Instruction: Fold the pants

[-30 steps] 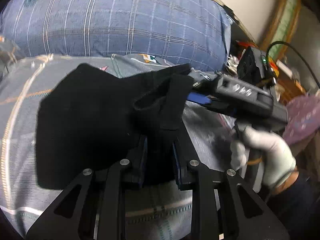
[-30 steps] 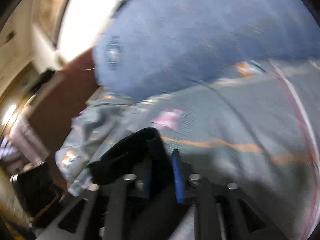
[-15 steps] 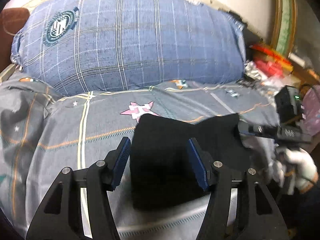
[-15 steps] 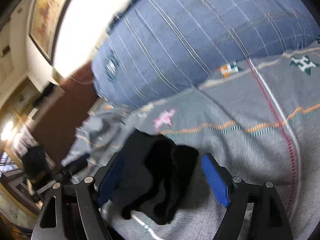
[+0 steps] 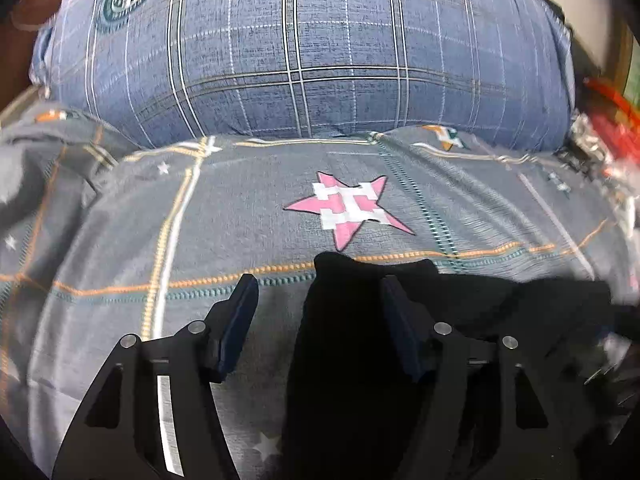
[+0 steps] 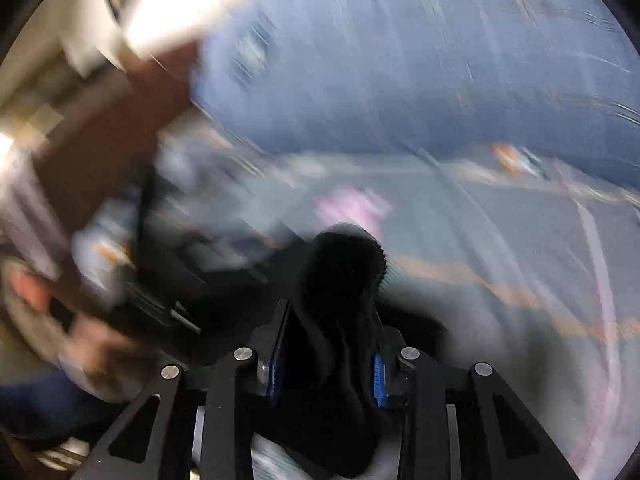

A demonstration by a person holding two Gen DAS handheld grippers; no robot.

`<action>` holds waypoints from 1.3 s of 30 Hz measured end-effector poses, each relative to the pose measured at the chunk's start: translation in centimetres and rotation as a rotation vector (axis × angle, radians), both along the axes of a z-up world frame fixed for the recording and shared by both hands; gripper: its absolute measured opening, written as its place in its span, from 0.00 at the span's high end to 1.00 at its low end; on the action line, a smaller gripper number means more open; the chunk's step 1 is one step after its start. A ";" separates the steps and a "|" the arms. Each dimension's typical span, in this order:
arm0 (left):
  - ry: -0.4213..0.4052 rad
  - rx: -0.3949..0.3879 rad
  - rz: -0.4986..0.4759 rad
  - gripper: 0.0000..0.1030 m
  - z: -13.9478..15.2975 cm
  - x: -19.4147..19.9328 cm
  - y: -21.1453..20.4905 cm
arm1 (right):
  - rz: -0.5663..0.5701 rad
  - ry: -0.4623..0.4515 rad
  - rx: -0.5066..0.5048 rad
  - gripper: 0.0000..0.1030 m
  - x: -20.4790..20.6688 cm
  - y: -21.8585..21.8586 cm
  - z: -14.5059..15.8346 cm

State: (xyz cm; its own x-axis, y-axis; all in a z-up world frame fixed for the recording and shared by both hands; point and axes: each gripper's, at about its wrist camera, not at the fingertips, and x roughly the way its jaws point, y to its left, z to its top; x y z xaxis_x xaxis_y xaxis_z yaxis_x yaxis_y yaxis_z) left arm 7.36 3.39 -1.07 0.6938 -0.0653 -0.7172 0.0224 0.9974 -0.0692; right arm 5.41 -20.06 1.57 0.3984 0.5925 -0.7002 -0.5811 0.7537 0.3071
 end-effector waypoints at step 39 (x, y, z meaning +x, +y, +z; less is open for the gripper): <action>-0.068 0.002 0.071 0.38 1.1 -4.8 -0.8 | 0.065 -0.121 -0.016 0.53 -6.1 2.4 0.4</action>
State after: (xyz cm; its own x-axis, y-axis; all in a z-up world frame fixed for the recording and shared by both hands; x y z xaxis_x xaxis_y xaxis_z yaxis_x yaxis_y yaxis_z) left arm 2.59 2.54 0.03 0.7435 -0.0127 -0.6686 -0.0439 0.9967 -0.0678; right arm -0.65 -17.65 1.96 0.4419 0.6088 -0.6588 -0.6606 0.7177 0.2201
